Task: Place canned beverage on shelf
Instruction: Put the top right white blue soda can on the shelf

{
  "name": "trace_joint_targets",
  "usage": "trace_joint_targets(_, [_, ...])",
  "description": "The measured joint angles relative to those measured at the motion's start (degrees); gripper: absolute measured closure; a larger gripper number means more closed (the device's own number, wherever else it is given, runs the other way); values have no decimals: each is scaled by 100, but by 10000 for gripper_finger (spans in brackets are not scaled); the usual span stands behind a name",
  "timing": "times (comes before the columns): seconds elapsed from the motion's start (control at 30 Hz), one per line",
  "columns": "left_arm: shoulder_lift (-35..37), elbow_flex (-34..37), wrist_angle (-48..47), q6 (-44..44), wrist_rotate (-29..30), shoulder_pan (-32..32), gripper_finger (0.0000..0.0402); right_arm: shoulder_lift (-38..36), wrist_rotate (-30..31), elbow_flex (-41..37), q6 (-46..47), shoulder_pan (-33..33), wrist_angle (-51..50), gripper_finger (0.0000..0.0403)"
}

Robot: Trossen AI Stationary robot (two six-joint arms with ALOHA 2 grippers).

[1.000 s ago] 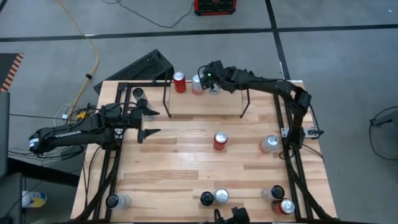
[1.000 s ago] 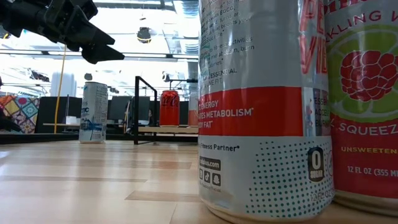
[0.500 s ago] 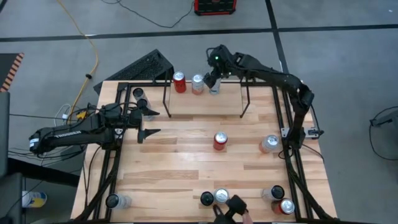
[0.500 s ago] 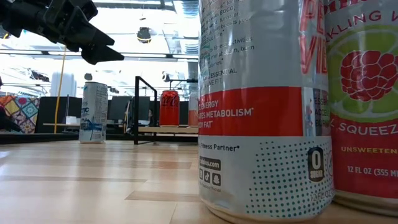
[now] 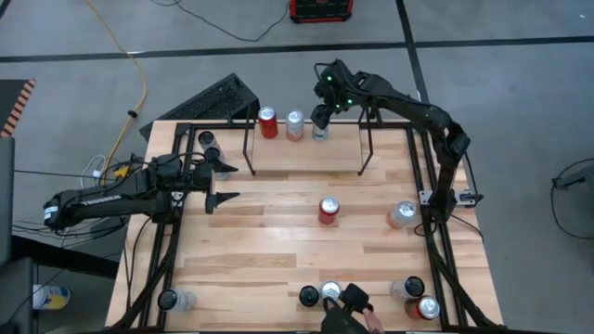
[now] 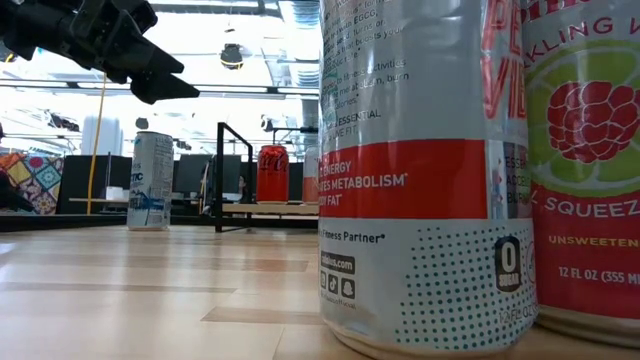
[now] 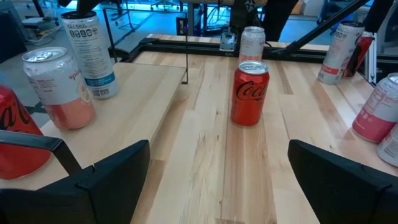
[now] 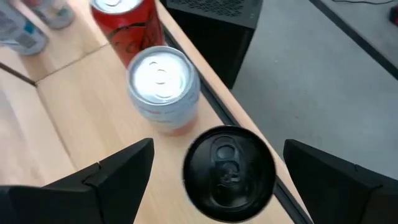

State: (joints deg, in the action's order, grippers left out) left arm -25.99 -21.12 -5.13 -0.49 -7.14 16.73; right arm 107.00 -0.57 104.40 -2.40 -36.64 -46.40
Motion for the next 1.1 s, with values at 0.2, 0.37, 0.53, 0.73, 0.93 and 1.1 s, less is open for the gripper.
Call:
trace_joint_targets(0.2, [0, 0, -30, 0, 0, 0, 33, 0, -52, 0, -179, 0, -5, 17])
trace_joint_targets(0.37, [1, 0, -31, 0, 0, 0, 33, 0, -56, 0, -202, 0, -64, 17])
trace_joint_targets(0.53, [1, 0, -28, 0, 0, 0, 33, 12, -45, -138, -217, 0, -132, 17])
trace_joint_targets(0.73, [2, 0, -28, 0, -2, 0, 33, 17, 21, -265, -215, 0, -27, 20])
trace_joint_targets(0.93, [0, 0, -28, 0, -2, -2, 33, 19, 157, -444, -118, 0, 191, 33])
trace_joint_targets(1.1, [0, 0, -28, 0, -2, -2, 33, 17, 340, -442, -57, 0, 238, 73])
